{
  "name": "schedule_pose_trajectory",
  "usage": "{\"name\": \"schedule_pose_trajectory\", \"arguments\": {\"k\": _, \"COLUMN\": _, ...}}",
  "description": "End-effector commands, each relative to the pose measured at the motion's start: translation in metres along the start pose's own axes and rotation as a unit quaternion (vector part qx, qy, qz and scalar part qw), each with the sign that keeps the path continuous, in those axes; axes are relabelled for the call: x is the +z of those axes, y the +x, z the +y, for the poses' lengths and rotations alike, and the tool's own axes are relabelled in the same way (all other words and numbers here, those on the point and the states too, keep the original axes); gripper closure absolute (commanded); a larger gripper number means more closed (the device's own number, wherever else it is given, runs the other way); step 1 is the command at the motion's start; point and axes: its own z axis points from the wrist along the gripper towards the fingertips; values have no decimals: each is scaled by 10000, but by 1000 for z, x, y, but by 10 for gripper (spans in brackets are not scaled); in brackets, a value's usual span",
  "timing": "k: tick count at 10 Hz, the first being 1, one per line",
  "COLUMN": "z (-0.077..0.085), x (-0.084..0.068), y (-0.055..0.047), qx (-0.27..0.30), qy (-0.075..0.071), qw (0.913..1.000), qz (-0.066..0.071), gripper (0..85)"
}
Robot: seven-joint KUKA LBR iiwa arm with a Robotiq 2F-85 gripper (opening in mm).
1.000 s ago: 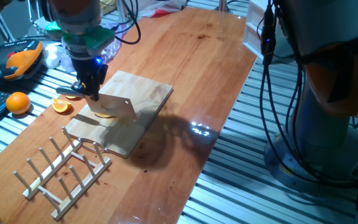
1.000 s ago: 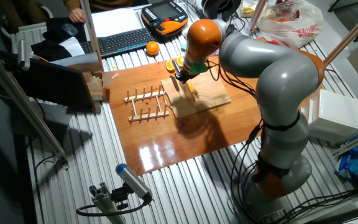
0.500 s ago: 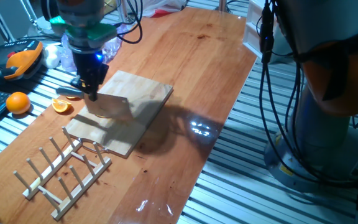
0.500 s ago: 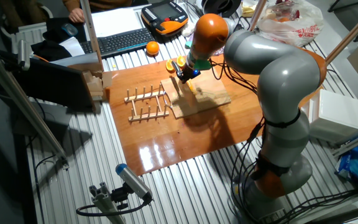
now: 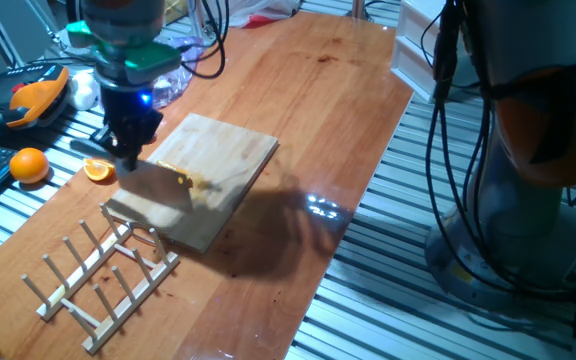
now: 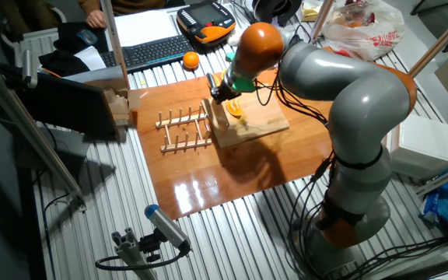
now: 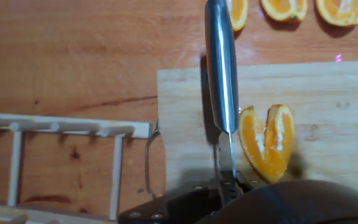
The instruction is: Chop the orange
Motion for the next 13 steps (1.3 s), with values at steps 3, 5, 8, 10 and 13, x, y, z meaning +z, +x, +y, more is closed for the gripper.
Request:
{"name": "schedule_pose_trajectory", "arguments": {"k": 3, "z": 5, "x": 2, "y": 1, "qx": 22, "qy": -61, "qw": 10000, "qz": -2, "gripper": 850}}
{"name": "schedule_pose_trajectory", "arguments": {"k": 5, "z": 6, "x": 3, "y": 2, "qx": 67, "qy": -104, "qw": 9999, "qz": -35, "gripper": 850}}
{"name": "schedule_pose_trajectory", "arguments": {"k": 8, "z": 4, "x": 3, "y": 2, "qx": 91, "qy": -20, "qw": 9999, "qz": -38, "gripper": 850}}
{"name": "schedule_pose_trajectory", "arguments": {"k": 10, "z": 3, "x": 3, "y": 2, "qx": 34, "qy": -35, "qw": 10000, "qz": 25, "gripper": 850}}
{"name": "schedule_pose_trajectory", "arguments": {"k": 13, "z": 3, "x": 3, "y": 2, "qx": -373, "qy": 256, "qw": 9987, "qz": 213, "gripper": 850}}
